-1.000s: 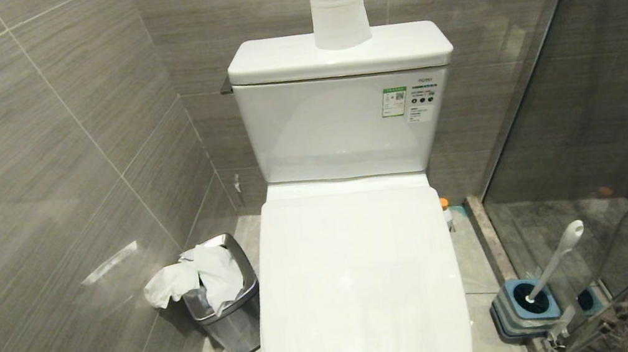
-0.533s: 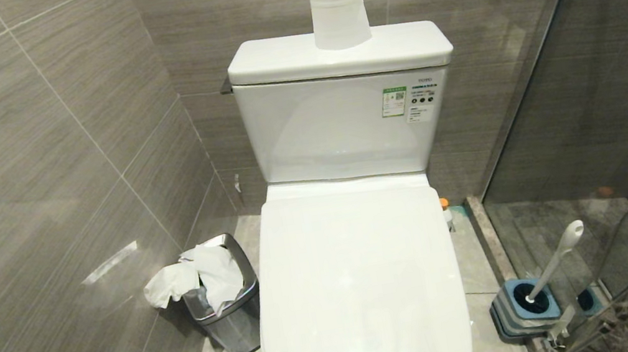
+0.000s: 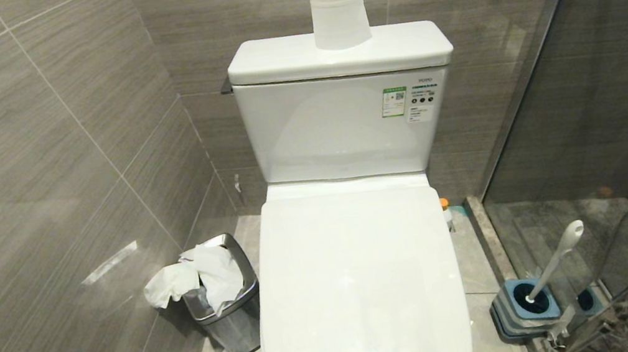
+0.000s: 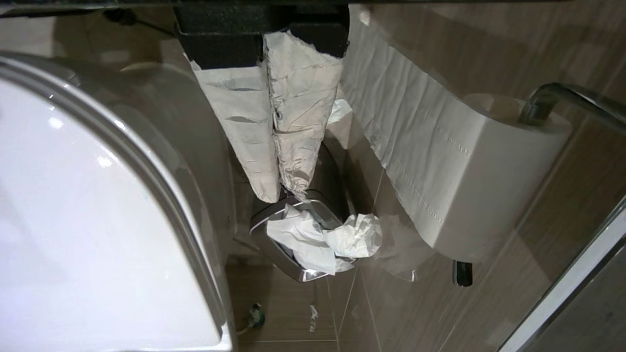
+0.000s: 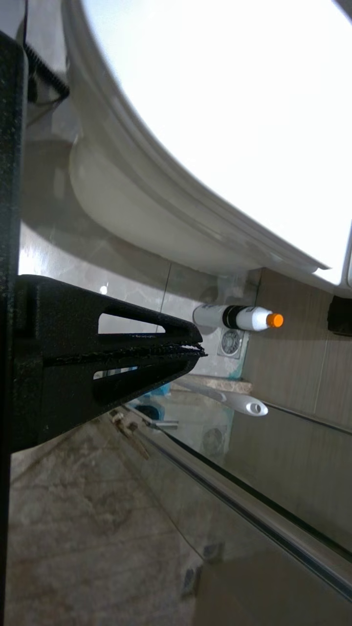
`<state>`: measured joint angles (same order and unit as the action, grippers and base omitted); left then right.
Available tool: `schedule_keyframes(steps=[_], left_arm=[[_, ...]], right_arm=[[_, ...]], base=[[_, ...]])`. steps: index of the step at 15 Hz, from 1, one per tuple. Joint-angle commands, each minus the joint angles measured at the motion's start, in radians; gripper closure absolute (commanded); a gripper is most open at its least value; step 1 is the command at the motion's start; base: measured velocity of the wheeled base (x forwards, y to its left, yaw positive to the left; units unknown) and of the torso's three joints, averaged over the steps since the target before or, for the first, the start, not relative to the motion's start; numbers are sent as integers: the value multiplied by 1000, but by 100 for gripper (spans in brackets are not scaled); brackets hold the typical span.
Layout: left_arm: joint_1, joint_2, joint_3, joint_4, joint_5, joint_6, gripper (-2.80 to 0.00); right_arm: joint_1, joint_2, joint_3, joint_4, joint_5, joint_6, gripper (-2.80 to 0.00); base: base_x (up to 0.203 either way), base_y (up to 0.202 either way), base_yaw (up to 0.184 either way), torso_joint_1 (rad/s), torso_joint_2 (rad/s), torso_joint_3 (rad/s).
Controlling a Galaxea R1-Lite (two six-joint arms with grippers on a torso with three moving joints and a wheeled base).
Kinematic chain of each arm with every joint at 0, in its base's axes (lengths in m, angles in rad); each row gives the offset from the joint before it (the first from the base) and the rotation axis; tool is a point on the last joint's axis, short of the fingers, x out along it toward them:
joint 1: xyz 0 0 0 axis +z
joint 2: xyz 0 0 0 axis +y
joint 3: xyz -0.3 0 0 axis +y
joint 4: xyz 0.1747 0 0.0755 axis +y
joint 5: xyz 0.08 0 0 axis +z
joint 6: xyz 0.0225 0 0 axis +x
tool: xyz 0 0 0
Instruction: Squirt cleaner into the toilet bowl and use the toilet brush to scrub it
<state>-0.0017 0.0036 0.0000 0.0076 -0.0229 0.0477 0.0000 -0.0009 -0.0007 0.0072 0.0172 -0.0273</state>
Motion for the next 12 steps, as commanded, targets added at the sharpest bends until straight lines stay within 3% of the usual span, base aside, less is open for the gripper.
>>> schedule_keyframes(steps=[1, 5, 12], left_arm=[[0, -1, 2, 8, -5, 55, 0], [0, -1, 2, 0, 8, -39, 0], [0, -1, 2, 0, 12, -40, 0]], right_arm=[[0, 1, 1, -1, 1, -19, 0], [0, 1, -1, -3, -11, 52, 0], [0, 1, -1, -3, -13, 52, 0]], base=[[0, 0, 0, 0, 0, 0], [0, 0, 0, 0, 0, 0], [0, 0, 0, 0, 0, 0]])
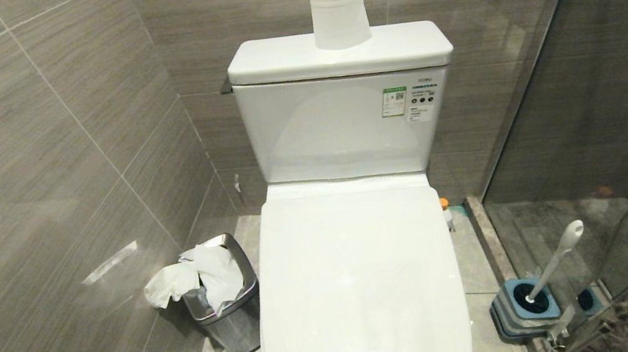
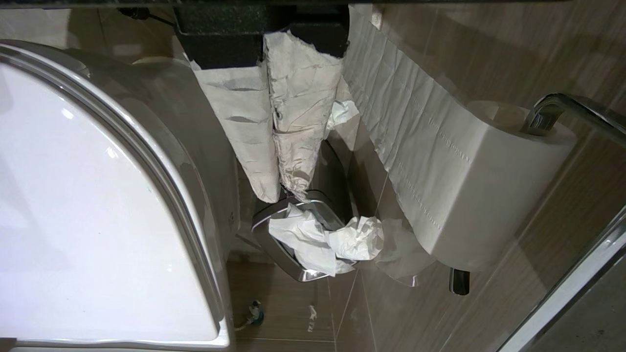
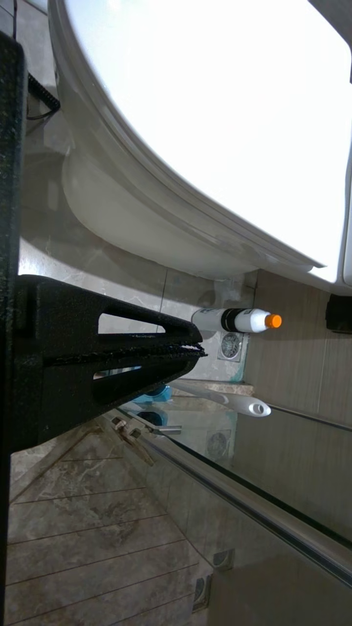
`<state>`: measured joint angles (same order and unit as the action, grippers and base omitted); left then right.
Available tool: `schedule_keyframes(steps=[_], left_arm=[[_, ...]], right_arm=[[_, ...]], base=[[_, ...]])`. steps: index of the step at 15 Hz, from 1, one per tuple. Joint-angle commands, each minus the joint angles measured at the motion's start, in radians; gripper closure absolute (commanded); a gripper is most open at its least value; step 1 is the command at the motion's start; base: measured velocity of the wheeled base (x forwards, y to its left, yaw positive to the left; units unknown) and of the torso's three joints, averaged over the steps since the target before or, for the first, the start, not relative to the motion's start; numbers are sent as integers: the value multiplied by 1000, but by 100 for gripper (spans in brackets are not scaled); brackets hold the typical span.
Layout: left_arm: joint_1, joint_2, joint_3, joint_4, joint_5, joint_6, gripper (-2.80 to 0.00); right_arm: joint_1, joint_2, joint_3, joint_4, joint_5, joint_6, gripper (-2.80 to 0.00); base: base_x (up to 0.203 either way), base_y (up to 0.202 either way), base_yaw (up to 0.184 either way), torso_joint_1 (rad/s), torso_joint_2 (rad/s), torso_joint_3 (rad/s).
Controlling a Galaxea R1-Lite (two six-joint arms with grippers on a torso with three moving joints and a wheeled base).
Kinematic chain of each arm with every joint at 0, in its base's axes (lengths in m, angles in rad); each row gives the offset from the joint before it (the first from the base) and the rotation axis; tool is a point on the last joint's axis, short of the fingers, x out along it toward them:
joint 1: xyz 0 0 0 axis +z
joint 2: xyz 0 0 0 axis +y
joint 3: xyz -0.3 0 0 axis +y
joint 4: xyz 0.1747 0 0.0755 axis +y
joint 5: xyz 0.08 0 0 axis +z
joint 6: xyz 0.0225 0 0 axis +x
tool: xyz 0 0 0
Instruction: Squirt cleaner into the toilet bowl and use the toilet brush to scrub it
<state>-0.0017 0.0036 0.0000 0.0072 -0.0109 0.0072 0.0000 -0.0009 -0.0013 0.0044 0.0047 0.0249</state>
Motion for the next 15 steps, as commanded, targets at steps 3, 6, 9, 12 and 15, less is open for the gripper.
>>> schedule_keyframes(steps=[3, 6, 9, 12, 15], left_arm=[[0, -1, 3, 0, 0, 0, 0], [0, -1, 2, 0, 0, 0, 0], [0, -1, 2, 0, 0, 0, 0], [0, -1, 2, 0, 0, 0, 0], [0, -1, 2, 0, 0, 0, 0]], right_arm=[[0, 1, 0, 0, 1, -2, 0], [0, 1, 0, 0, 1, -1, 0], [0, 1, 0, 0, -12, 2, 0], [0, 1, 0, -1, -22, 40, 0], [0, 1, 1, -1, -22, 41, 0]], base=[[0, 0, 0, 0, 0, 0], [0, 0, 0, 0, 0, 0], [0, 0, 0, 0, 0, 0], [0, 0, 0, 0, 0, 0], [0, 0, 0, 0, 0, 0]])
